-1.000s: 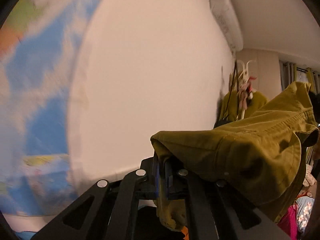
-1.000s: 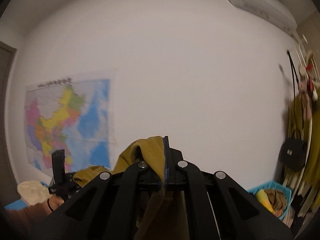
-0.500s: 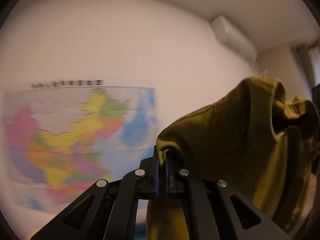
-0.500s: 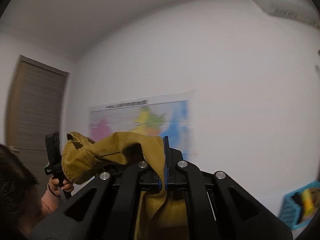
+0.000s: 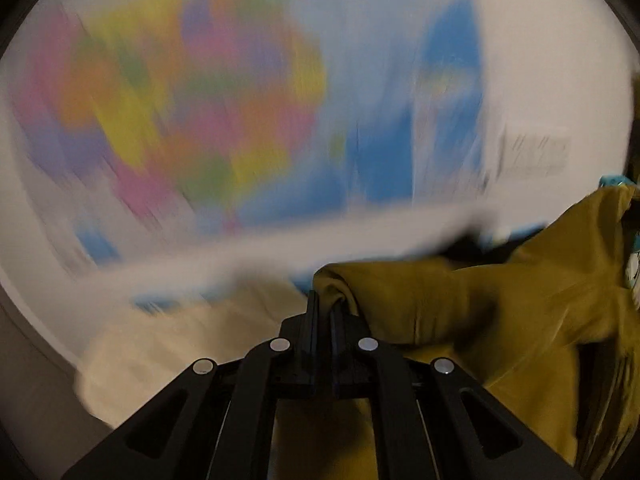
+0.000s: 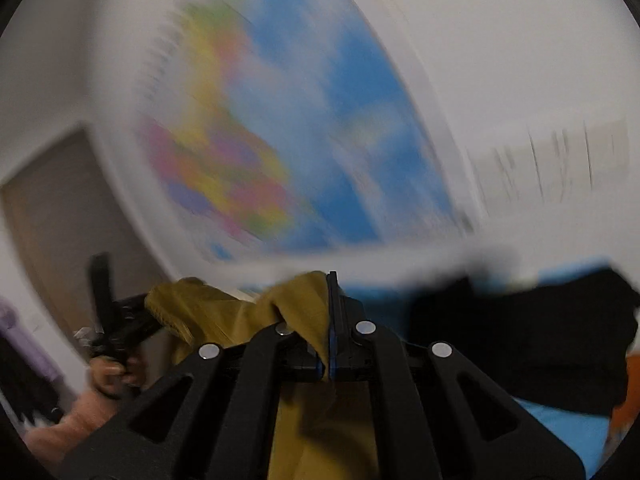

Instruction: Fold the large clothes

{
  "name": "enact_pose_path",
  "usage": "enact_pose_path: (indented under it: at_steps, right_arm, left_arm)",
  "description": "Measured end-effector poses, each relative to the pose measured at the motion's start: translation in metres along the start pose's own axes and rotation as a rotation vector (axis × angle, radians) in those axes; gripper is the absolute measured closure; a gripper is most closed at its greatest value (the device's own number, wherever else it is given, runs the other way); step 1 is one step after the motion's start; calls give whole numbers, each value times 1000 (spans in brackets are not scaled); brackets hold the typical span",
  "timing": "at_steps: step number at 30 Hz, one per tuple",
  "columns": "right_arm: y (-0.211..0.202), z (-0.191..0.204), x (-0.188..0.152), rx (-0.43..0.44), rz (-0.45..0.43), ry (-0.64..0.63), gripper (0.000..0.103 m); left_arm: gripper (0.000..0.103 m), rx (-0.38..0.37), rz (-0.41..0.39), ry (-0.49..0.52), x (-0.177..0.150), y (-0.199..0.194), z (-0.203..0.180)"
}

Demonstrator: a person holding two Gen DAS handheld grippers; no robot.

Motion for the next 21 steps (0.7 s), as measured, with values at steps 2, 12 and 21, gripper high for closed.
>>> enact_pose_path:
  at_steps: [2, 12, 21]
  right_arm:
    - [51, -36, -25, -81, 98, 36, 101]
    - [92, -144, -34, -347, 184, 168, 61]
    - [40, -38, -49, -161, 179, -120, 39]
  left_arm:
    - [101, 14, 95, 3, -26, 56, -2]
    - [87, -101, 213, -92, -39, 127, 24]
    - [28, -206, 192, 98, -61, 86, 20]
Point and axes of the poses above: each gripper's, at about its wrist camera, not at the fingertips, and y roughly the way its jaws point, z to its left, x to its top, the point moved 3 cm from there along y, roughly the way its jaws point, and after that the axes turned 7 degrees about -z, right-handed, at the moved point
